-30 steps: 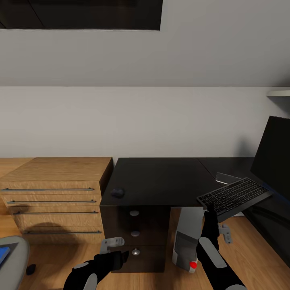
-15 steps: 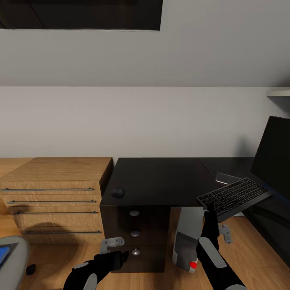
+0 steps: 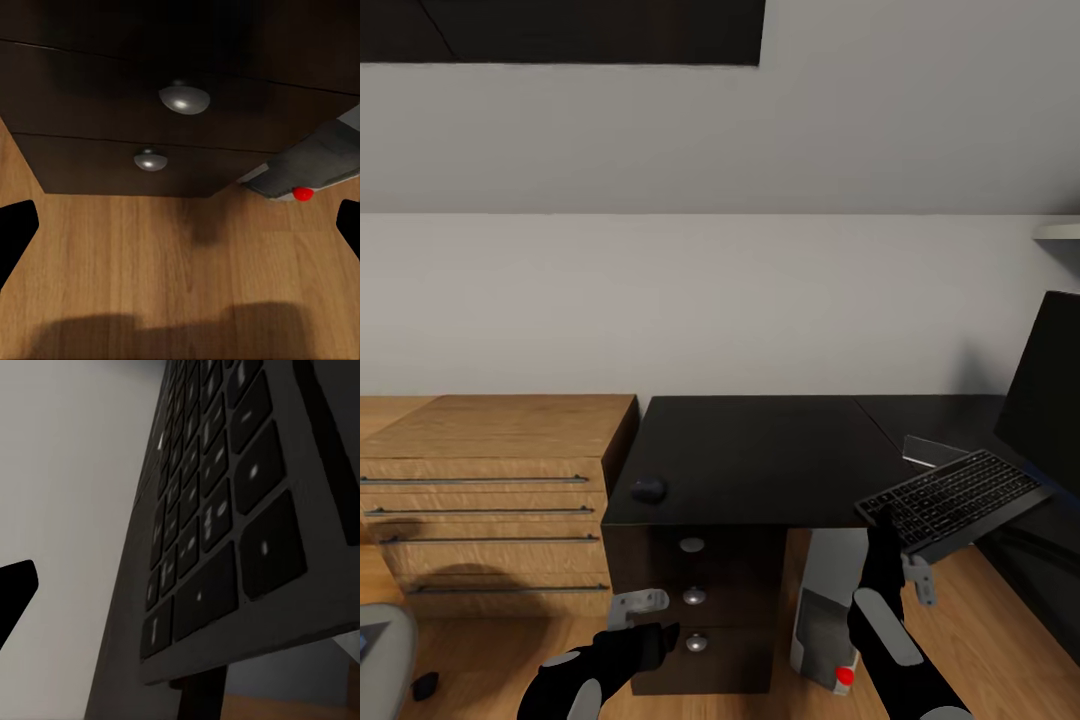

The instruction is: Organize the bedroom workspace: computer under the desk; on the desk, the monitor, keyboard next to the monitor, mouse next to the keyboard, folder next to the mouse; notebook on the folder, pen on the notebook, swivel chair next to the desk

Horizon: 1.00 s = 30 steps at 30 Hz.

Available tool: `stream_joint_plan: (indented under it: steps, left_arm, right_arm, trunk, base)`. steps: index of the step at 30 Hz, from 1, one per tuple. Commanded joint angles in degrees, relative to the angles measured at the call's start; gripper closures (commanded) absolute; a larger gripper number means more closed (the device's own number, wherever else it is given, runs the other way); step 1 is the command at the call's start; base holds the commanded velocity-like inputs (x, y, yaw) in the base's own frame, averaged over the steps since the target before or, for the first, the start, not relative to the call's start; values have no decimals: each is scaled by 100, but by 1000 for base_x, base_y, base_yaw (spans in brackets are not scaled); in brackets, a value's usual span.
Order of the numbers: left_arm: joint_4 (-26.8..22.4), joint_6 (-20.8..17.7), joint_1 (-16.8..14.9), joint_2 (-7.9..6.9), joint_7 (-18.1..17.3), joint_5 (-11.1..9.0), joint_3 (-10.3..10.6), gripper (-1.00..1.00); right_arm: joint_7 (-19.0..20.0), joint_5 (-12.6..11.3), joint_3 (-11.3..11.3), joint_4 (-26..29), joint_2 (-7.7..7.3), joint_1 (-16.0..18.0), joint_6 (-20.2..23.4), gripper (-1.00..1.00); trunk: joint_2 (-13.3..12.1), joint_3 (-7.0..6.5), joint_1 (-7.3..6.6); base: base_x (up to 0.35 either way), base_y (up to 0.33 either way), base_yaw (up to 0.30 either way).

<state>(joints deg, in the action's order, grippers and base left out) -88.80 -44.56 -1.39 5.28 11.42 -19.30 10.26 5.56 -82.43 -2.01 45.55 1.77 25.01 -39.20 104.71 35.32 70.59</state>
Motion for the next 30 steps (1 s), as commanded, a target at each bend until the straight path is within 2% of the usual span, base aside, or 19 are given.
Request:
stream_joint_plan:
  steps: [1,18,30]
  left_arm:
    - [-6,-19,-3,0,53,-60,3,-100]
    - [-6,-23,-4,7,53,-65,7,-100]
    - [-6,-26,-2,8,53,-72,10,-100]
  right_arm:
    - [52,-63,-12,-4,-2,6,-27,-100]
    - [50,-63,3,4,-2,8,-31,-100]
    - [53,-63,177,24,4,7,-46,-100]
  trunk:
    - [3,6,0]
    - [3,6,0]
    - [3,6,0]
  base:
    - [39,0,0]
    - [9,0,0]
    - [0,0,0]
